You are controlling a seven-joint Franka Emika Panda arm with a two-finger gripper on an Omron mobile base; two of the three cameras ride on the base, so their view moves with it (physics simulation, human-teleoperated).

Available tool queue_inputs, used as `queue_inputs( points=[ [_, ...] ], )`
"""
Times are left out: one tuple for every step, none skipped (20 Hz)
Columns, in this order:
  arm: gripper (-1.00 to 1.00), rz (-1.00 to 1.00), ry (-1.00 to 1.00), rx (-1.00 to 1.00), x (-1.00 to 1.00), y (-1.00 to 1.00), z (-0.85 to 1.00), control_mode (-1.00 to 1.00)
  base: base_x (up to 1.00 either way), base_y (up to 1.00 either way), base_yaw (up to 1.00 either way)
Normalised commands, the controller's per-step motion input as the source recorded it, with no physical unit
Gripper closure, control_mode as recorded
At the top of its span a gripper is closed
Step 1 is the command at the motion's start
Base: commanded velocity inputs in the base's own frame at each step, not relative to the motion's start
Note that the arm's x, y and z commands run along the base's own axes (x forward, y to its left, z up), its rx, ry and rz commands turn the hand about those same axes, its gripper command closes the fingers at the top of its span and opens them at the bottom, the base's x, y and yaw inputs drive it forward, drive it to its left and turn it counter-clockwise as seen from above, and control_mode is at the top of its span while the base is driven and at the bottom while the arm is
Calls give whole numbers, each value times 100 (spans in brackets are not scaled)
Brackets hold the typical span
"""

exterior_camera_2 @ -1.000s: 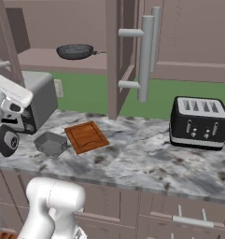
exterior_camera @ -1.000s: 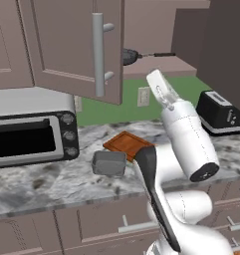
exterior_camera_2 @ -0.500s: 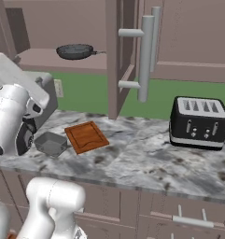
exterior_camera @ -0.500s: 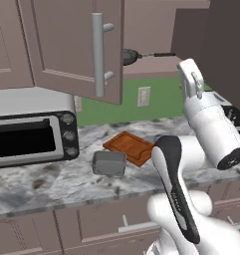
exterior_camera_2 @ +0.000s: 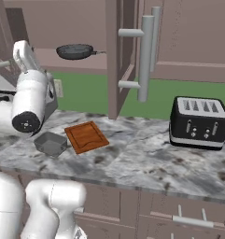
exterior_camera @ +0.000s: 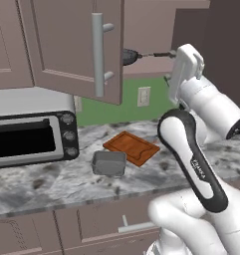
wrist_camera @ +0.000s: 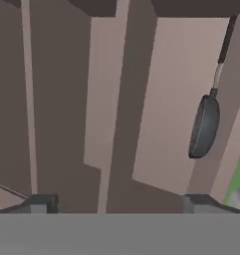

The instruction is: Pick the pan from the cabinet and place it on the stove. Then turn on the stove burner for the pan.

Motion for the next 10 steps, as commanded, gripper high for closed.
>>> queue_inputs(
  points=[
    [-100,35,8,11,63,0,-7,-100,0,0,0],
    [-100,35,7,8,63,12,-10,-100,0,0,0],
    [-100,34,5,8,61,14,-12,-100,0,0,0],
    [-100,33,4,7,59,12,-15,-100,0,0,0],
    [-100,33,5,5,61,22,-14,-100,0,0,0],
    [-100,32,4,4,57,27,-12,-100,0,0,0],
    [-100,32,2,4,47,25,-12,-100,0,0,0],
    [-100,31,4,3,48,28,-10,-100,0,0,0],
    [-100,30,3,3,45,41,-11,-100,0,0,0],
    [-100,28,2,2,39,46,-10,-100,0,0,0]
  ],
)
